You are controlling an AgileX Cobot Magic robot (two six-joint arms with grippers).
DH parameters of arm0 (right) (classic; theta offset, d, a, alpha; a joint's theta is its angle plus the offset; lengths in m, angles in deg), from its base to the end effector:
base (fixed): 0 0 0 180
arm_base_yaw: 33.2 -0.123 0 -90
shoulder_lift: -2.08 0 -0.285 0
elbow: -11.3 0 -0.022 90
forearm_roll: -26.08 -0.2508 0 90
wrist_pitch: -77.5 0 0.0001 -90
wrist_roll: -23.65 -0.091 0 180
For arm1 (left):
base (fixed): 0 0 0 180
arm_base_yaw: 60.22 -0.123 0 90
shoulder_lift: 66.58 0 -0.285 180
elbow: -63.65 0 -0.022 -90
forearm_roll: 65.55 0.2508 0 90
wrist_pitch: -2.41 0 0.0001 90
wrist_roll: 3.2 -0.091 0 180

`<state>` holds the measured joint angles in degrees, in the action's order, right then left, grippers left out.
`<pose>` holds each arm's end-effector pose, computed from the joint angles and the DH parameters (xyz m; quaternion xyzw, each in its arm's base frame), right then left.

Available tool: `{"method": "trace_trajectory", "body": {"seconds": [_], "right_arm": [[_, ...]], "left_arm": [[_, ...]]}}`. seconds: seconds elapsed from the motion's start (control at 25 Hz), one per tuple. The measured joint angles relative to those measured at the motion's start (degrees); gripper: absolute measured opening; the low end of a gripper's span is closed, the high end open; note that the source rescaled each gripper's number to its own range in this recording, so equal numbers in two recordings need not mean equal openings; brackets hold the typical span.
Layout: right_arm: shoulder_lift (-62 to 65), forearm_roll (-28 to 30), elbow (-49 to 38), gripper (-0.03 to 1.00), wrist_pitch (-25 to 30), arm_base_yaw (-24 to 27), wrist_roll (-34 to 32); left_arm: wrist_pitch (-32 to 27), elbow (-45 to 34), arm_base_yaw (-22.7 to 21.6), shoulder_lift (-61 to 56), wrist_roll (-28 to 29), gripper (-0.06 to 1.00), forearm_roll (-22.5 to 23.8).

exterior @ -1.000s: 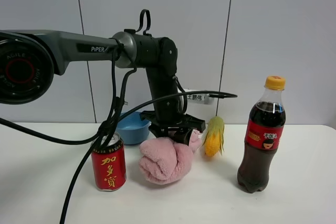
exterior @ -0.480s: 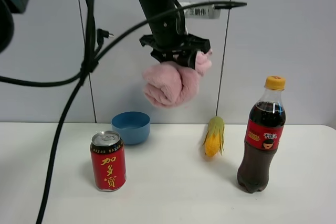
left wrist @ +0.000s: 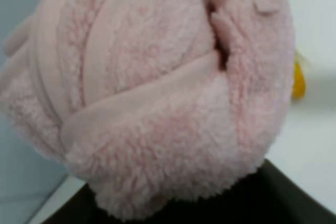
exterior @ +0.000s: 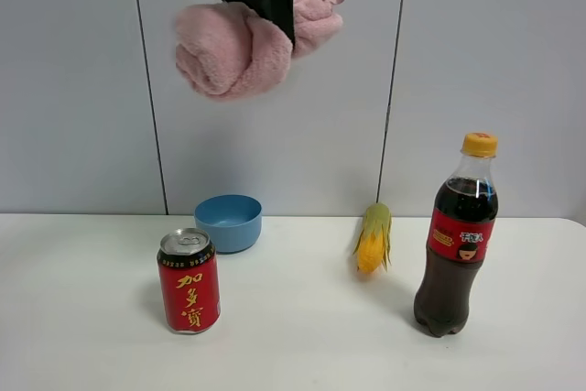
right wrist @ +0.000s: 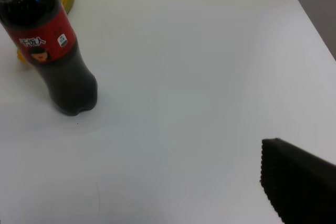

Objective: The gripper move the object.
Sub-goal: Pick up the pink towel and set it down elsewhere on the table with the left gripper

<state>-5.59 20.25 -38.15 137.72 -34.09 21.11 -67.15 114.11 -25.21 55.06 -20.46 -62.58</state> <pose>-0.0033 0.0080 0.2741 0.0109 0.8530 0.0664 0.5175 0.3607 -0.2473 0.3970 0.4151 0.8451 -0.0262 0.3358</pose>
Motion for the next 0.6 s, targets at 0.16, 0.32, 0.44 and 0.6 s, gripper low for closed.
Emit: {"method": "trace_trajectory", "body": {"seconds": [0.16,0.32,0.44,0.6], "right_arm": [[0.0,0.0,0.0,1.0,0.0,0.0,0.0],[0.0,0.0,0.0,1.0,0.0,0.0,0.0],[0.0,0.0,0.0,1.0,0.0,0.0,0.0],[0.0,0.0,0.0,1.0,0.0,0.0,0.0]], "left_arm": [[0.06,-14.88,0.0,-8.54,-1.55,0.01,-0.21],[-0.17,-29.98,0.0,-16.17,-4.06,0.01,-0.6],[-0.17,-39.69,1.36,-20.48,-9.55,0.01,-1.72],[0.86,-50.52,4.99,-24.07,-17.12,0.01,-5.68]]}}
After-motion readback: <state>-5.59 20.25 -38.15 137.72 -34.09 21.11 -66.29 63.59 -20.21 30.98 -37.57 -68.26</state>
